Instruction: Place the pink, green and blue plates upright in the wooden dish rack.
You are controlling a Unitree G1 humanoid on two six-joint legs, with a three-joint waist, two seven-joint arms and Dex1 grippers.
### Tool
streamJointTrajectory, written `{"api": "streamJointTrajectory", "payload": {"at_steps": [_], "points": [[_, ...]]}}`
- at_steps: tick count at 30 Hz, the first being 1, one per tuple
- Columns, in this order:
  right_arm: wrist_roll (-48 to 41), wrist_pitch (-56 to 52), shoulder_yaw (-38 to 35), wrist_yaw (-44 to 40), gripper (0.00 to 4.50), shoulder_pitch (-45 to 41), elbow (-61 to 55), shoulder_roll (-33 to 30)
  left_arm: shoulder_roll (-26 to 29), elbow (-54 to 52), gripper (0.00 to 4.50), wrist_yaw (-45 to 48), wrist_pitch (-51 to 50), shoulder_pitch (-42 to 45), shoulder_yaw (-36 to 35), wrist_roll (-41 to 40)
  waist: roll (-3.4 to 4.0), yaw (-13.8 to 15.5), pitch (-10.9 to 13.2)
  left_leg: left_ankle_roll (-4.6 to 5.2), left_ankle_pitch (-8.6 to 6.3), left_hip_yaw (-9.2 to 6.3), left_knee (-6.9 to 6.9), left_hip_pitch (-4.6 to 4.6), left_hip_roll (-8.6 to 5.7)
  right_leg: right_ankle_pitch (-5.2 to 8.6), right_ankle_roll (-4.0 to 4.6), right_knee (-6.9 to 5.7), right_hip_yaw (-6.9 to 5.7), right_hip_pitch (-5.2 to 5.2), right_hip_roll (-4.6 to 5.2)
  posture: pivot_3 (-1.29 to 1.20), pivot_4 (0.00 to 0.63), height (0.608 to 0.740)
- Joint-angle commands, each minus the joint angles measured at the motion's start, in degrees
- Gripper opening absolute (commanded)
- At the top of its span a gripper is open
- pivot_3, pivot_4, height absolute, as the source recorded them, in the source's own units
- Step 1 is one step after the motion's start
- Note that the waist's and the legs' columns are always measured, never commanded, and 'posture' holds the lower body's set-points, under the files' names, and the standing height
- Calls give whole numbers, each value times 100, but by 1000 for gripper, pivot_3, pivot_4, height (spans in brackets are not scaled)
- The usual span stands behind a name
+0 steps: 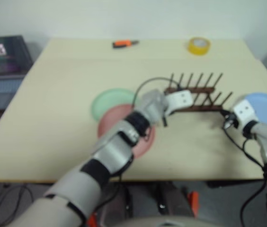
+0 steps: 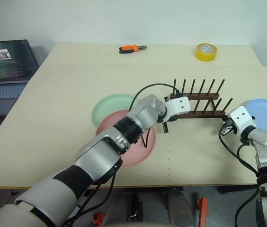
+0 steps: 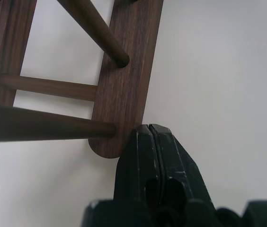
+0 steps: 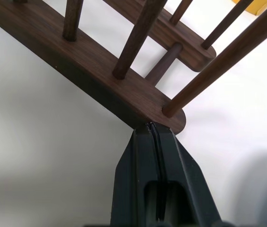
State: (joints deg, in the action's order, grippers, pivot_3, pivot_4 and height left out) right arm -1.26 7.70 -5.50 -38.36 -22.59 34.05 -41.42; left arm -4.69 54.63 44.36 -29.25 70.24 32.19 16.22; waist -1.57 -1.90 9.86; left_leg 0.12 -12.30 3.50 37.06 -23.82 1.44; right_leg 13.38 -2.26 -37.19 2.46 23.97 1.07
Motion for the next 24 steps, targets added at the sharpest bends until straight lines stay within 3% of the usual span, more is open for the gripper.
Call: {"api": "streamJointTrajectory", "payload": {"at_steps": [1,11,17,24], "points": [[-40,90,-66,6,0,-75,-55,-27,-16,-79,36,-19,101,196,-106,72,0,0,0,0,0,0,0,0,0,0,0,0,-1,0,0,0,150,740],[-525,-479,-503,-935,0,629,-789,-898,360,-1101,36,691,-325,260,-254,-93,1,3,0,0,0,0,-3,-3,0,0,0,4,1,1,2,0,150,740],[-984,-936,-1216,-1413,0,1128,-1419,-1659,807,-2282,36,1211,-715,334,-551,-383,1,-6,0,0,0,0,-3,0,2,1,0,3,-1,0,-1,0,150,740],[-1267,-1301,-1860,-1721,0,1508,-1754,-2085,1176,-3259,36,1508,-980,161,-633,-681,3,-1,-1,-1,0,-2,-2,4,3,1,0,2,-2,-4,-3,0,150,740]]}}
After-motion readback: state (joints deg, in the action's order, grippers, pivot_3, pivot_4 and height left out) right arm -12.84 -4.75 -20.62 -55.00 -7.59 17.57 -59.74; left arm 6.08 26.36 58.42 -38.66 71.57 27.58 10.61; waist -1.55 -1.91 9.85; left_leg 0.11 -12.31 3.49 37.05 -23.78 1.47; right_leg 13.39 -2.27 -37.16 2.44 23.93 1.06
